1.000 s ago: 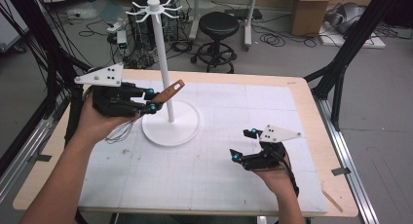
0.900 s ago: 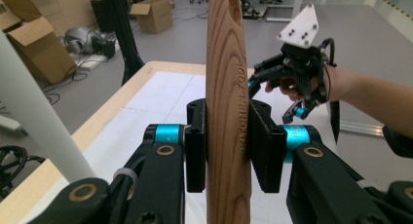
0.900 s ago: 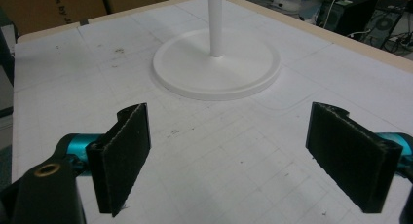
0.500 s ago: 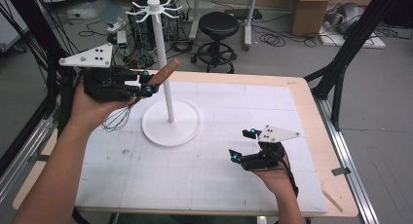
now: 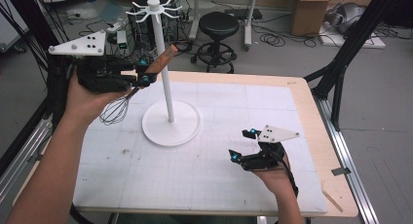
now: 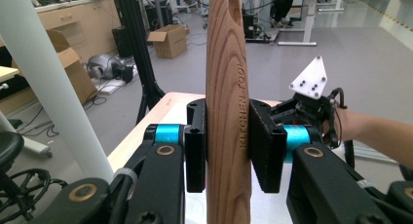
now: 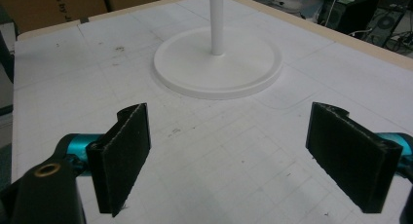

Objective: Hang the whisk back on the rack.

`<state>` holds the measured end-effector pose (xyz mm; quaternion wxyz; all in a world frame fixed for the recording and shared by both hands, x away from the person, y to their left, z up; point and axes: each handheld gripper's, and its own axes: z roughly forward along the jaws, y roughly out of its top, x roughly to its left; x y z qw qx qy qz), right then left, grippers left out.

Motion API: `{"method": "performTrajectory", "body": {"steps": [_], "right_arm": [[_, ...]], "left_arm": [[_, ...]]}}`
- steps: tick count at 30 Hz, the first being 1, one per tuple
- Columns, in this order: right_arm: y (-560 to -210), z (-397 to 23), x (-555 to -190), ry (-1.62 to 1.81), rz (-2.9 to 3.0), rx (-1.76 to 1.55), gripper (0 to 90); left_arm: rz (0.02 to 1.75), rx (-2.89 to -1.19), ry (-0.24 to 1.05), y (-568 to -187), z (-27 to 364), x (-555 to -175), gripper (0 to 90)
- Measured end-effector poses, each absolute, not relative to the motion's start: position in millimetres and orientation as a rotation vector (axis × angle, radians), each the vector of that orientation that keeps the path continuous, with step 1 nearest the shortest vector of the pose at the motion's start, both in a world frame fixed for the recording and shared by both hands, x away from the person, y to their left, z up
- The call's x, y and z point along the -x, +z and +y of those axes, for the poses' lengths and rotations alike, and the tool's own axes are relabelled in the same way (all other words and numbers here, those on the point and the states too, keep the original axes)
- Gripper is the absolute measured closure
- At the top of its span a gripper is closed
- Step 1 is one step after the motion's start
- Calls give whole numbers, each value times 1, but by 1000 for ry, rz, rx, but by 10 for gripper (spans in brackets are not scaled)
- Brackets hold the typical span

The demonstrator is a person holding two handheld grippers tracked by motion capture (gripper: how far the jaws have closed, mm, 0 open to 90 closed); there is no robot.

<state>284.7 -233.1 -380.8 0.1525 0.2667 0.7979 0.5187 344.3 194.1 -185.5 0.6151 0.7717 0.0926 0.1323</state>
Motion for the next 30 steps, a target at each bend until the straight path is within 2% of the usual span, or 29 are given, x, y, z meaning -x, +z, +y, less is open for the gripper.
{"method": "performTrajectory", "body": {"steps": [21, 30], "right_arm": [[-381, -234, -284, 1490, 2289, -768, 155], [-380, -234, -284, 1495, 2285, -766, 155]], "left_arm": [[281, -1717, 404, -156, 205, -351, 708], [310, -1717, 419, -157, 205, -357, 708]]}}
